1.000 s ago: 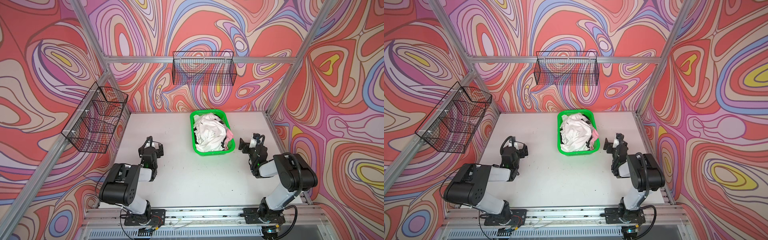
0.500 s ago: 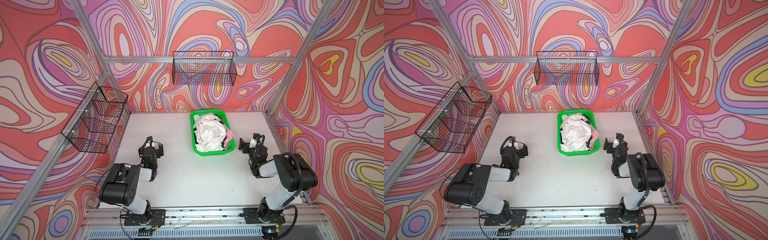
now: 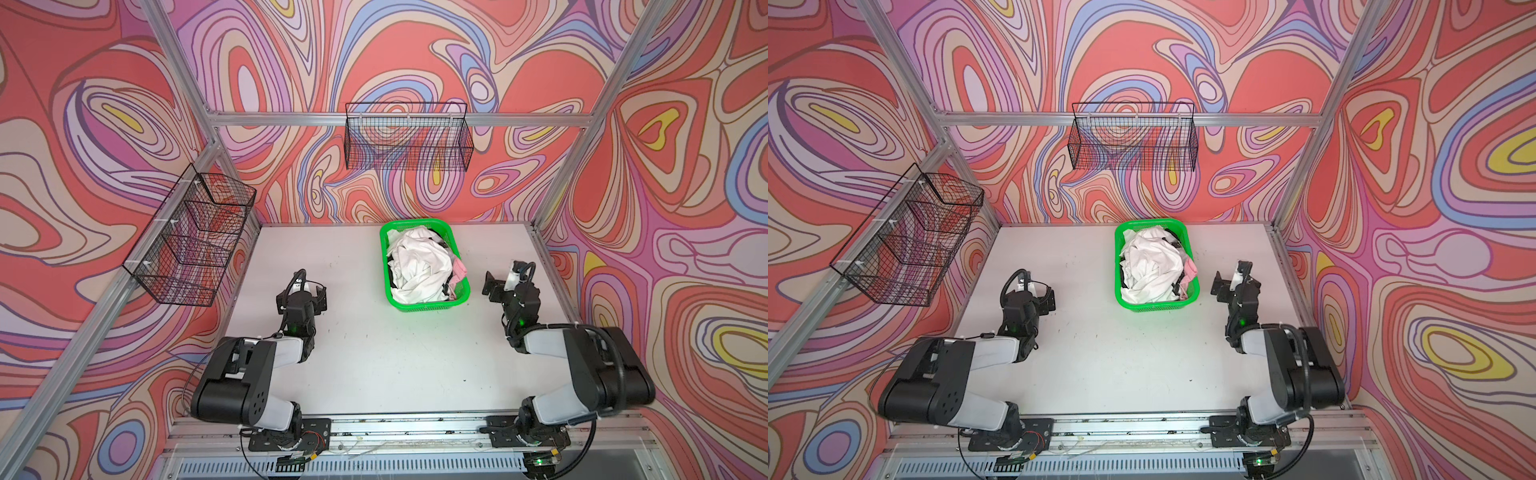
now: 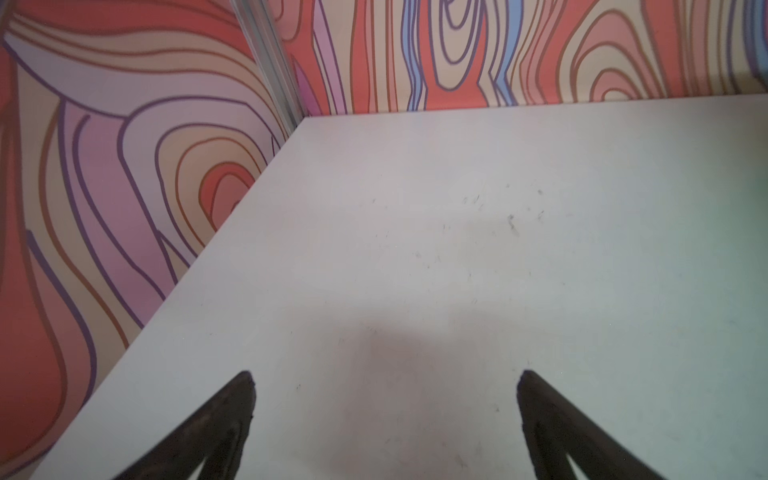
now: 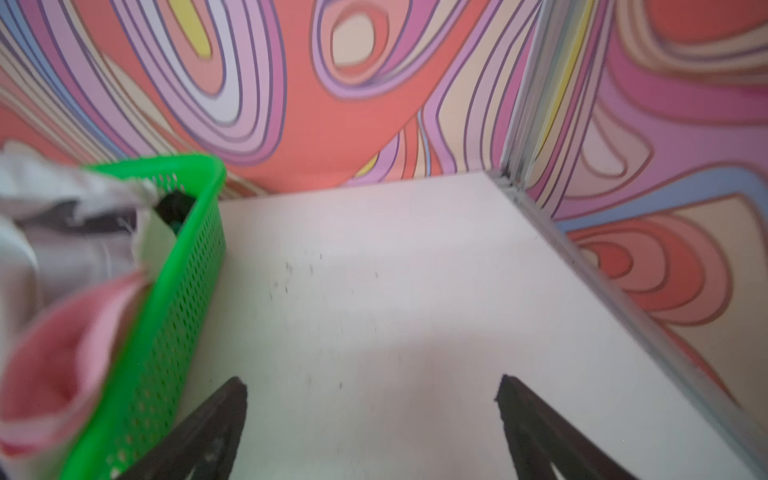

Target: Fold and stack the t-shirts

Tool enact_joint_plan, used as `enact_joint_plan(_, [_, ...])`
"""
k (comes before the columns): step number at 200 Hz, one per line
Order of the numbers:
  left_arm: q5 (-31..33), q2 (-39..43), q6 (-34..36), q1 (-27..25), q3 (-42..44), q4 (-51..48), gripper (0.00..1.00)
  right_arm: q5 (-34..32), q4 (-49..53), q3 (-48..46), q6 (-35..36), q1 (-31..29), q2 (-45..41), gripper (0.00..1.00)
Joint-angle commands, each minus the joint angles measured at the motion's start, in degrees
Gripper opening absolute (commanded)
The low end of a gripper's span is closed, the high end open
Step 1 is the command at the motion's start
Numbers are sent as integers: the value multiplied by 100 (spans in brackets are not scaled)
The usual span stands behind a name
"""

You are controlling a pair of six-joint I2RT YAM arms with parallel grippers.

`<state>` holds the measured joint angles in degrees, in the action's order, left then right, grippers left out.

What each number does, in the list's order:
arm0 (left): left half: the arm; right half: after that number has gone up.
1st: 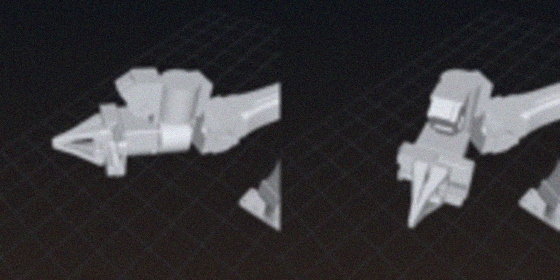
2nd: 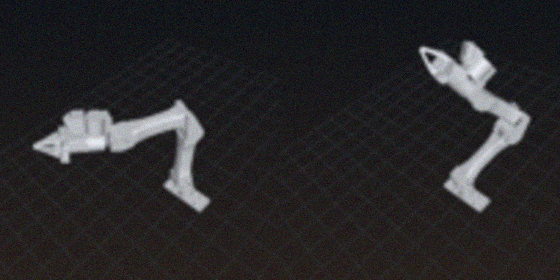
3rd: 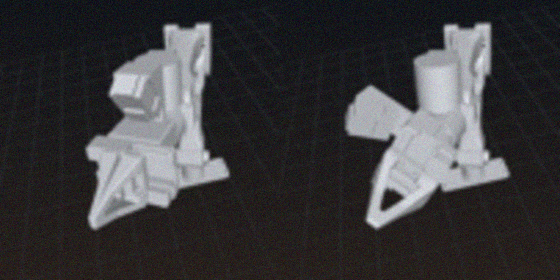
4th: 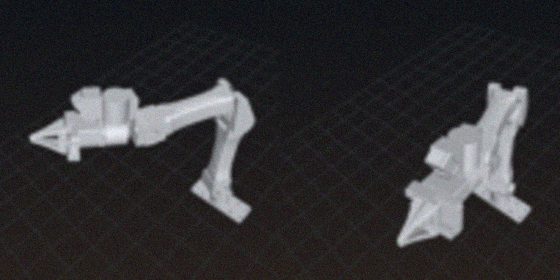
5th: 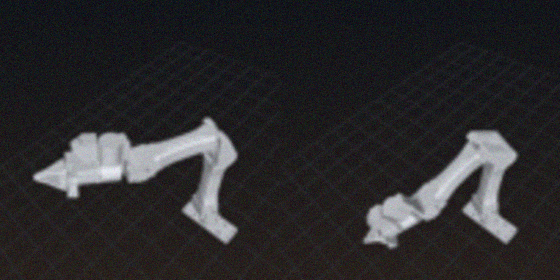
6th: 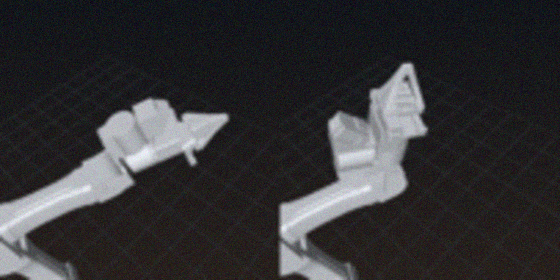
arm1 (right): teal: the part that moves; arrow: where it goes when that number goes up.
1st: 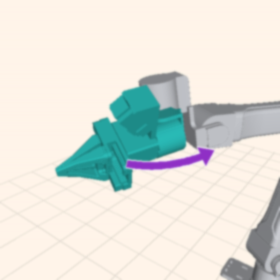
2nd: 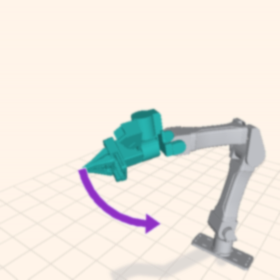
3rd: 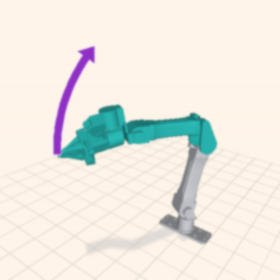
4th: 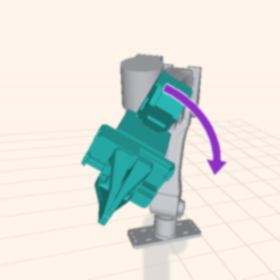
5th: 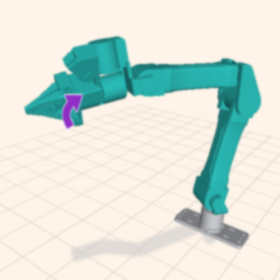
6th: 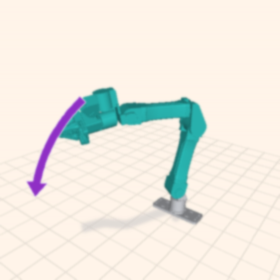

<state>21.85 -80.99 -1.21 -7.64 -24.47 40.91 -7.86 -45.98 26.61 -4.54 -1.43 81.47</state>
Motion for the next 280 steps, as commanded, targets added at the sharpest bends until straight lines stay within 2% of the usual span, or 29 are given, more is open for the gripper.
enact_joint_plan(1, [705,794,-902,-71,-1354,-2178,100,-14,1538,787,-952,11,-989,98])
enact_joint_plan(12, [581,1028,-1500,-62,-2164,-3639,100,-76,2126,1131,-2049,12,-1095,98])
enact_joint_plan(24, [-96,1145,-1706,-54,-2959,-4973,100,-196,3159,1498,-3221,20,-1133,98])
enact_joint_plan(39, [-542,1404,-2304,-61,-3420,-5987,100,687,2983,1530,-2877,20,-1203,98])
enact_joint_plan(50, [-706,1800,-2786,-53,-3336,-6348,100,1286,2742,1423,-3386,33,-1247,98])
enact_joint_plan(59, [-994,2154,-2798,-58,-3073,-6243,100,1595,2783,1523,-3622,31,-1214,98])
enact_joint_plan(74, [-1119,2763,-2876,-59,-2686,-6113,100,2265,3608,2086,-3576,29,-937,98])
enact_joint_plan(89, [-1251,3276,-2798,-62,-2504,-6170,100,2448,4527,2565,-3131,-190,-649,98])
enact_joint_plan(96, [-1236,3444,-2832,-62,-2456,-6271,100,2241,4898,2736,-2929,-434,-564,98])
enact_joint_plan(110, [-1287,3627,-2870,-62,-2402,-6467,100,1364,5582,3144,-2461,-1167,-453,98])
enact_joint_plan(122, [-1358,3624,-2939,-62,-2443,-6726,100,657,5941,3407,-2325,-1654,-385,98])
enact_joint_plan(144, [-1469,3529,-2982,-62,-2450,-7023,100,400,6562,3730,-2359,-1954,30,97])
enact_joint_plan(165, [-1492,3528,-2978,-61,-2548,-7316,100,-156,7178,3777,-2509,-2488,259,93])
enact_joint_plan(210, [-1646,3543,-3034,-62,-2446,-7434,100,-341,7737,3614,-3515,-3327,369,85])
enact_joint_plan(235, [-1764,3404,-3069,-62,-2474,-7446,100,-639,7902,3364,-4859,-3759,29,84])
enact_joint_plan(252, [-1821,3256,-3077,-62,-2533,-7473,100,-736,7966,3229,-5729,-3985,-130,87])
enact_joint_plan(269, [-1935,3162,-3072,-62,-2555,-7465,100,-759,7993,3197,-6319,-4067,-175,98])
enact_joint_plan(280, [-2009,3127,-3072,-62,-2562,-7458,100,-971,8317,3316,-6782,-4067,-133,98])
